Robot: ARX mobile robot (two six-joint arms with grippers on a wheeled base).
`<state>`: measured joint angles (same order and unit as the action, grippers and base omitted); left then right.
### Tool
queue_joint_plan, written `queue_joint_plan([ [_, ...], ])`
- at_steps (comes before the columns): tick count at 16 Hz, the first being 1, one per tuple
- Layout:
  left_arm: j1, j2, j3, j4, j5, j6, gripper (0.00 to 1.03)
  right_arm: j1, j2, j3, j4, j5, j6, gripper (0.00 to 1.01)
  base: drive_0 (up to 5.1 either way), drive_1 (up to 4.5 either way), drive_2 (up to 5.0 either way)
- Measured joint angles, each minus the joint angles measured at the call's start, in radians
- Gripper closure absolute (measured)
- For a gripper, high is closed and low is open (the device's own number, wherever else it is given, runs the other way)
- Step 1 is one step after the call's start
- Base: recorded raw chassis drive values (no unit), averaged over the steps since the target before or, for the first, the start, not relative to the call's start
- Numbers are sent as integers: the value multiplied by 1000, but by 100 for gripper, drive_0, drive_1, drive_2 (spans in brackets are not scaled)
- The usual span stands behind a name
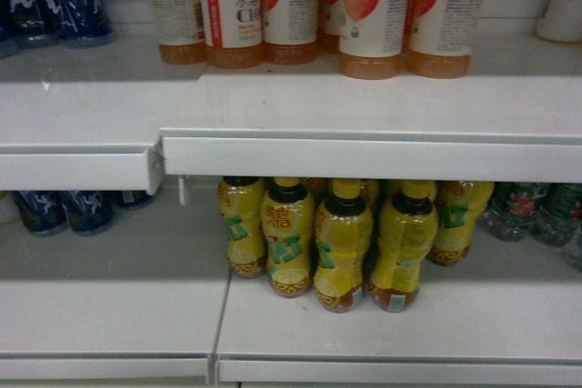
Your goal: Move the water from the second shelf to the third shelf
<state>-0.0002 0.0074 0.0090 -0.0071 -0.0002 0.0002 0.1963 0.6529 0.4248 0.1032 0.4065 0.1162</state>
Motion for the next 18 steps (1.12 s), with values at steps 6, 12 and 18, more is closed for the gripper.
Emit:
queue_joint_plan([
  [6,0,0,0,7,0,0,5,0,0,0,-4,0,0,59,-449,214,214],
  [12,0,0,0,4,0,0,5,0,0,0,-4,0,0,59,-454,207,207],
  [18,0,0,0,2,0,0,5,0,2,0,-5,0,0,59,-446,210,210],
])
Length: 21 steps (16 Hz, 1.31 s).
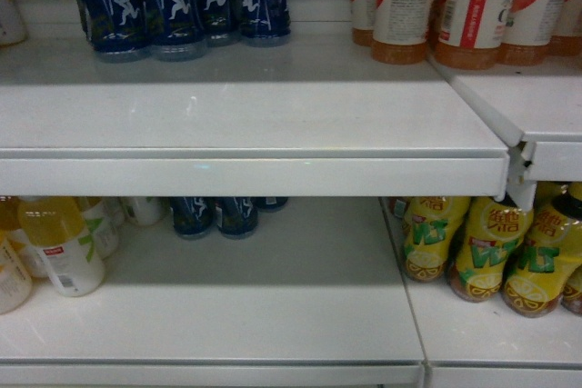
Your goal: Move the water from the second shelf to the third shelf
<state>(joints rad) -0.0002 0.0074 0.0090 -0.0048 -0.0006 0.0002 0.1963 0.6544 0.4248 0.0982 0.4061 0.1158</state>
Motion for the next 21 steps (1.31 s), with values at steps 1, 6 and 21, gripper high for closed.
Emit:
queue_joint_plan([
  [1,0,0,0,3,0,0,5,0,0,0,-1,0,0,59,-452,207,207],
  [6,0,0,0,2,0,0,5,0,-2,0,5,0,0,59,-454,176,253],
  [21,0,0,0,3,0,0,5,0,-1,0,0,-1,0,59,-458,144,312],
])
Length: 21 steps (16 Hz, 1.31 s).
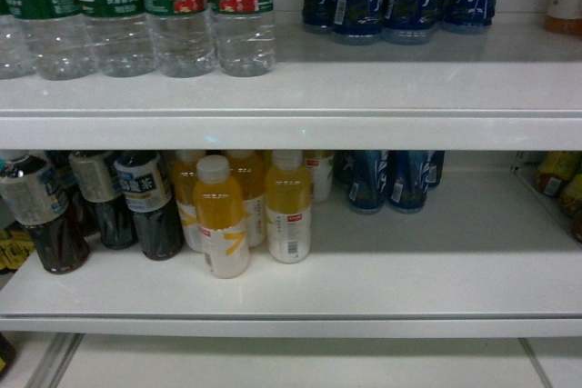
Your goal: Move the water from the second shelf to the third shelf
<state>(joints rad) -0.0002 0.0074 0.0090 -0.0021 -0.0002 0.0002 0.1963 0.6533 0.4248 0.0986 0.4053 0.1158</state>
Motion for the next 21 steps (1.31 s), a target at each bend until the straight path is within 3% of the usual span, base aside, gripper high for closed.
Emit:
queue_joint_plan([
  [19,0,0,0,-1,0,0,5,0,0,0,-1,-1,0,59,-494,251,251],
  [21,0,0,0,-1,-2,0,5,0,2,0,-2,-2,0,59,0,0,0],
])
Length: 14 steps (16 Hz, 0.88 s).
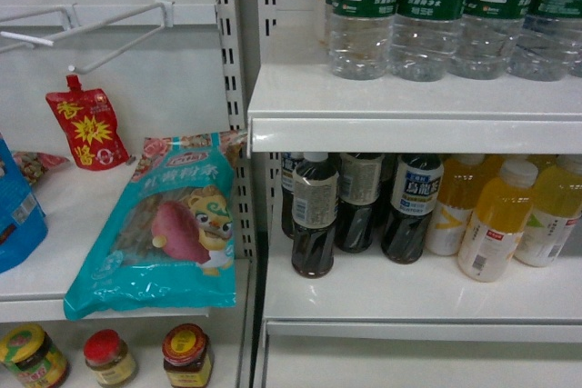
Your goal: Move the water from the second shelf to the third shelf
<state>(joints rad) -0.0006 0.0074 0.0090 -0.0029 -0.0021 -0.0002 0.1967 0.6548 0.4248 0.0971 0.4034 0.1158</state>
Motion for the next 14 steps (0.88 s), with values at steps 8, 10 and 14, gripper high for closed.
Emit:
queue_joint_plan([
  [8,0,0,0,-1,2,0,5,5,0,0,0,0,6,59,0,0,0],
  [10,0,0,0,-1,1,0,5,-64,11,0,35,-170,-2,59,0,0,0],
  [14,0,0,0,0,1,0,5,-145,230,109,163,-540,-13,59,0,0,0],
])
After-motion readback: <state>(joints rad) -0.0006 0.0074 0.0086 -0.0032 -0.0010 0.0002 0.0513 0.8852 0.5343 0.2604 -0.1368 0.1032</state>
